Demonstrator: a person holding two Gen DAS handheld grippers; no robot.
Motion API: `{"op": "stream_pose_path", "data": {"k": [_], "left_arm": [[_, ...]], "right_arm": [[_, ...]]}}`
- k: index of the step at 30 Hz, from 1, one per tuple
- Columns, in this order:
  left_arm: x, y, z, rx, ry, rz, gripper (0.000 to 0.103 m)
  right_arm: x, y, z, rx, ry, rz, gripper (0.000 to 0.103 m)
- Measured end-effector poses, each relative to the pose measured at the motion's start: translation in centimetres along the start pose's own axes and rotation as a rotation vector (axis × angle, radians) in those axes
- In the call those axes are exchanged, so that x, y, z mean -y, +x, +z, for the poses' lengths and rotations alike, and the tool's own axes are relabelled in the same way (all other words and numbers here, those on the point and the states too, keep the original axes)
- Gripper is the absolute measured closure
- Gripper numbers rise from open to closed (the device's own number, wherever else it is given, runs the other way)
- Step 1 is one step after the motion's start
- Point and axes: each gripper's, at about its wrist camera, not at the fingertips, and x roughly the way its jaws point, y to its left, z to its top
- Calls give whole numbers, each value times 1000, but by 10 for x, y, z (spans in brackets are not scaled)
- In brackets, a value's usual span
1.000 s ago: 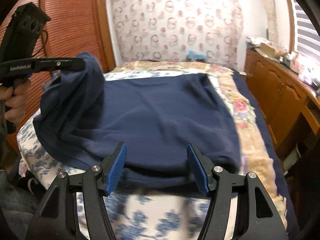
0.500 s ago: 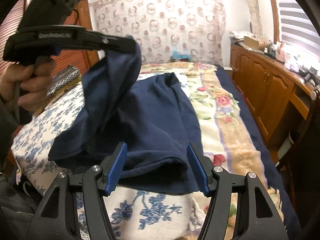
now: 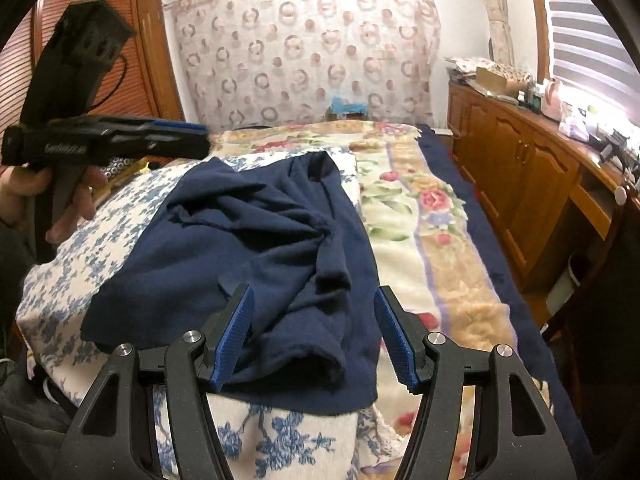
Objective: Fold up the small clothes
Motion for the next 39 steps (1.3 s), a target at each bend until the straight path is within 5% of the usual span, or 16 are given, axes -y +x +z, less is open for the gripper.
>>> {"op": "stream_pose_path", "data": {"k": [15,25,33,39], "left_arm": [[-103,-20,-99,-73,-138,162,43],[-129,0,-124,-128,-146,227,42],[-131,1,-127,-111,-140,218,40],[-126,5,-125,-119,-118,206,29]], "right_arm": [[-52,62,53,-72,-96,-8,39],[-117,128,95,-159,-257,118,39],[-138,156,98,-219,-327,141,39],[-136,170,90,-279,-364,142,39]]}}
